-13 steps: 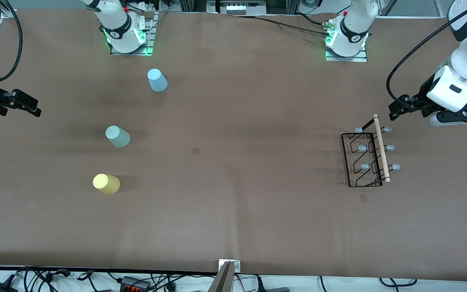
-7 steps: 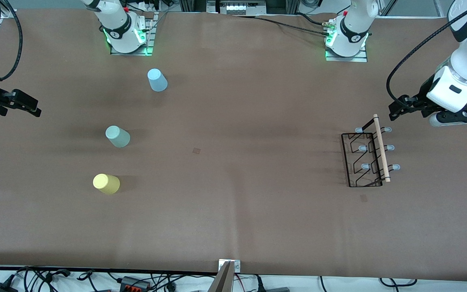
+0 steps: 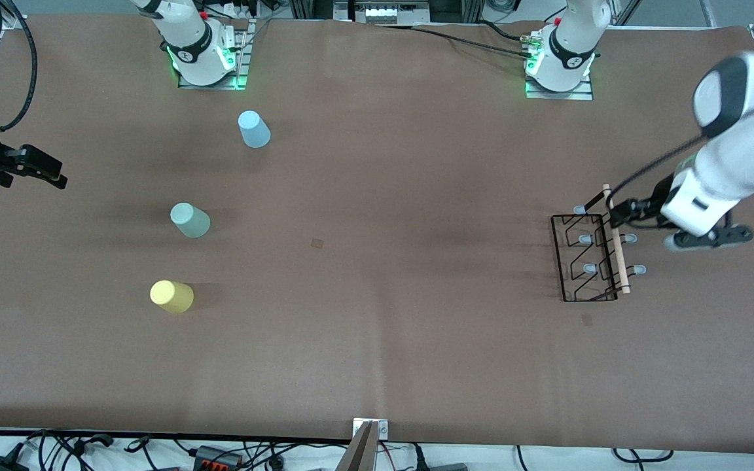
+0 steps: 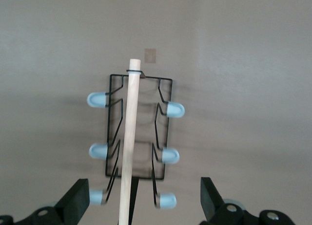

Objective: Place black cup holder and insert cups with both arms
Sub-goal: 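Lower the left gripper onto the wooden handle of the black rack and grasp it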

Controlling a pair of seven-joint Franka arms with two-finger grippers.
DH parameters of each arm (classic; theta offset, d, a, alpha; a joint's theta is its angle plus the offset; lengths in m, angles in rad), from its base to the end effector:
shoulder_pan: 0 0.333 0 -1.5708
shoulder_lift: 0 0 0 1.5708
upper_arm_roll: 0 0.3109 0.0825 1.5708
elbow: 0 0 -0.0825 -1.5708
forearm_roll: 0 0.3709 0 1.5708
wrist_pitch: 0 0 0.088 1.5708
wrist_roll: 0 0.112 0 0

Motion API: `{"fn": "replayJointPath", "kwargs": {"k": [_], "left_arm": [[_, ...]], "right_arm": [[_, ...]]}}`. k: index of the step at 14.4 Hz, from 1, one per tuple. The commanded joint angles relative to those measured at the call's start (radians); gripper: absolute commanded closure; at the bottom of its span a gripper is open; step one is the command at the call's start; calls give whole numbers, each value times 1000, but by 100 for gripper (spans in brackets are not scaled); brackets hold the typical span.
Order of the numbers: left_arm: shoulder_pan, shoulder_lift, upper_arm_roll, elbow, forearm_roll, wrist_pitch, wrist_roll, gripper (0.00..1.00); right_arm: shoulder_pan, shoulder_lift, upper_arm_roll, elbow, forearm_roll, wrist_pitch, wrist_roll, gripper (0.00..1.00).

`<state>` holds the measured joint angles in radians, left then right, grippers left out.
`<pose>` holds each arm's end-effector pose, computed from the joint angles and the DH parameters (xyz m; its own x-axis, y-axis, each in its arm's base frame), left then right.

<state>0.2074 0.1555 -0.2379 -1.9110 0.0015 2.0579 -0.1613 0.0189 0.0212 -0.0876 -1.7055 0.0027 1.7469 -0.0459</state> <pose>0.5817 -0.0131 0.4132 0.9912 0.1322 -0.0099 0.1325 -0.9906 0.0340 0.5572 -0.0377 0.5558 0.9995 -0.0232 0.0203 -0.0232 -0.9997 0.0001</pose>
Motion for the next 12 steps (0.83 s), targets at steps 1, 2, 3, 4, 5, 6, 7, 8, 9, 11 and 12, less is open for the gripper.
{"fn": "replayJointPath", "kwargs": {"k": [1, 2, 3, 4, 5, 6, 7, 8, 9, 11, 12], "left_arm": [[14, -17, -1, -130, -5, 120, 54, 1], [14, -16, 2, -152, 0, 139, 54, 6], [14, -8, 2, -160, 14, 148, 54, 10], [14, -1, 0, -177, 17, 171, 54, 12], [14, 4, 2, -189, 18, 194, 54, 16], [14, 15, 2, -191, 18, 205, 55, 22], [14, 22, 3, -191, 18, 208, 55, 30], [14, 28, 3, -191, 18, 208, 55, 39], [14, 30, 3, -191, 20, 211, 55, 47], [17, 35, 5, -191, 43, 212, 55, 62], [30, 36, 2, -189, 67, 218, 55, 73]], "right_arm": [[-7, 22, 2, -16, 10, 10, -11, 0], [-5, 34, 2, -16, 10, 11, -11, 0], [-7, 43, 3, -14, 11, 13, -11, 0], [-7, 51, 3, -13, 11, 13, -11, 0], [-8, 60, 2, -14, 11, 11, -11, 0], [-8, 74, 2, -13, 11, 11, -11, 0], [-7, 84, 3, -13, 11, 13, -11, 0], [-2, 101, 3, -10, 11, 14, -11, 0], [0, 103, 3, -8, 11, 17, -11, 0], [1, 103, 3, -8, 13, 17, -11, 0], [0, 105, 3, -8, 13, 17, -11, 0]]}}
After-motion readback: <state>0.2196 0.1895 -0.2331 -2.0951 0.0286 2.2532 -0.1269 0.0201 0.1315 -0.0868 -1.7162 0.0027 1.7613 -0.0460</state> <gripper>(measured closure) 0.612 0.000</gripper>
